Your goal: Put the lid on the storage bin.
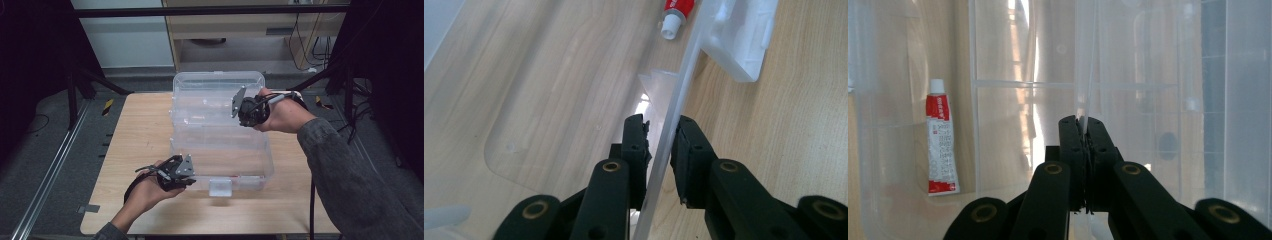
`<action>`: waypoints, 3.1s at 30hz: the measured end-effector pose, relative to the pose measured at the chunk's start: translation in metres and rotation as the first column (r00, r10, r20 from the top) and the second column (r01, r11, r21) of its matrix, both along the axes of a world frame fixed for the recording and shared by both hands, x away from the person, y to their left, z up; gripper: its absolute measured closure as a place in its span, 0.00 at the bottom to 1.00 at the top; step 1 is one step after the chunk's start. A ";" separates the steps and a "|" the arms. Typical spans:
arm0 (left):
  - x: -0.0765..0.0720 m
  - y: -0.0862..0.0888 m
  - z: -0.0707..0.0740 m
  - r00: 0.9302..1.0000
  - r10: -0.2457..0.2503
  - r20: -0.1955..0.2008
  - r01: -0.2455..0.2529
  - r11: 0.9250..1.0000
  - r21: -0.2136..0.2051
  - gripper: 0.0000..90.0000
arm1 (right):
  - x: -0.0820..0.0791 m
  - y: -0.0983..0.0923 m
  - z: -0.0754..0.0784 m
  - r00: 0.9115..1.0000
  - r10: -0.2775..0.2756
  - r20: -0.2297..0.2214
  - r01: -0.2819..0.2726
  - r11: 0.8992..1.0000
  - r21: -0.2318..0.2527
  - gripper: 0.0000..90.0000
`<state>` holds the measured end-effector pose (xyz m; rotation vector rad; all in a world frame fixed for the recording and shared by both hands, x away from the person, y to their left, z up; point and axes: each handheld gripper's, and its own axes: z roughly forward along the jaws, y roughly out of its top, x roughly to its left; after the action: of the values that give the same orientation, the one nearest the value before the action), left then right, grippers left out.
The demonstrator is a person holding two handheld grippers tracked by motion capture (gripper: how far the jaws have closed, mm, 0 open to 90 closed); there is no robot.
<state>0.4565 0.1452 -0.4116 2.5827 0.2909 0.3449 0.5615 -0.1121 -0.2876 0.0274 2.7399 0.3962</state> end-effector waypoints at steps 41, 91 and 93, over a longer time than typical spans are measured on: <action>-0.004 -0.003 0.001 0.999 0.012 0.032 -0.012 1.000 0.025 0.83 | -0.062 -0.011 -0.019 0.999 0.043 0.024 -0.044 0.999 0.025 0.97; -0.022 0.015 0.027 0.991 0.046 0.129 -0.032 0.994 -0.107 0.66 | -0.071 -0.013 -0.025 0.998 0.055 0.000 -0.055 0.998 0.016 0.94; -0.023 0.017 0.031 0.991 0.050 0.121 -0.034 0.991 -0.131 0.66 | -0.071 -0.013 -0.025 0.999 0.054 -0.001 -0.054 0.998 0.017 0.94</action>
<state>0.4336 0.1624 -0.3809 2.4196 0.3123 0.4838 0.4909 -0.1250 -0.3125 -0.0423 2.7440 0.4340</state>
